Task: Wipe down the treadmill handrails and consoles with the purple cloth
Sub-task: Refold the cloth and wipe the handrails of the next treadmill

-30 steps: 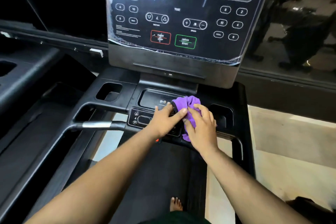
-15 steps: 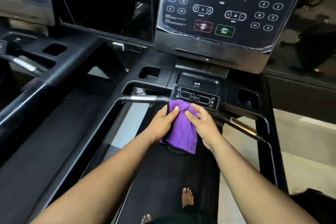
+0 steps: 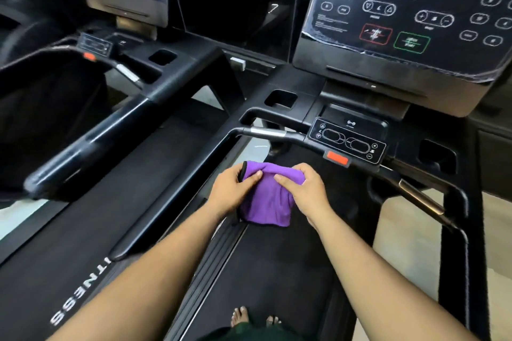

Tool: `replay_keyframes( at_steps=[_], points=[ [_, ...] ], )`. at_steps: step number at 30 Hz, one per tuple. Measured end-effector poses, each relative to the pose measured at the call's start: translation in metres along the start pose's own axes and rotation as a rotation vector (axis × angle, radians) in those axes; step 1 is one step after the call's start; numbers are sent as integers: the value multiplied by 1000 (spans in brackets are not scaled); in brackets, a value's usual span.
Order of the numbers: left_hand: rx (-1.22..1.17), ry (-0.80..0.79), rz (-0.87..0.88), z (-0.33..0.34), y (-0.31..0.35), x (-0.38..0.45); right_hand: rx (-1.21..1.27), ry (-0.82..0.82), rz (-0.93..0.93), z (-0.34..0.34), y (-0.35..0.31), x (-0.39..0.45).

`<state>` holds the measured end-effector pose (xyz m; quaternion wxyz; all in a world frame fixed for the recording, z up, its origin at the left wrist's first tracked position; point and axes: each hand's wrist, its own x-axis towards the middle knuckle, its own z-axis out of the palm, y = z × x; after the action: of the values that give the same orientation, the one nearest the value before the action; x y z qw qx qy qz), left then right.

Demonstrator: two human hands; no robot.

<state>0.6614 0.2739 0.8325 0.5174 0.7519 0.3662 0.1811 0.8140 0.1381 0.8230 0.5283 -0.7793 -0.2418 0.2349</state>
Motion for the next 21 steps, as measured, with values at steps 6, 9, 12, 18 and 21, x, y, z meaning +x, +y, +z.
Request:
replay_keyframes(
  at_steps=[6, 9, 12, 18, 21],
  points=[
    [-288, 92, -65, -13, -2, -3, 240, -110, 77, 30, 3, -16],
    [-362, 82, -96, -24, -9, 10, 215, -119, 60, 41, -3, -5],
    [-327, -24, -78, -35, -25, 29, 169, 49, 0, 50, -12, 11],
    [-3, -77, 6, -54, -38, 94, -20, 227, 44, 66, -17, 45],
    [44, -87, 29, -51, -34, 122, -160, 280, 67, 63, -26, 62]
  ],
)
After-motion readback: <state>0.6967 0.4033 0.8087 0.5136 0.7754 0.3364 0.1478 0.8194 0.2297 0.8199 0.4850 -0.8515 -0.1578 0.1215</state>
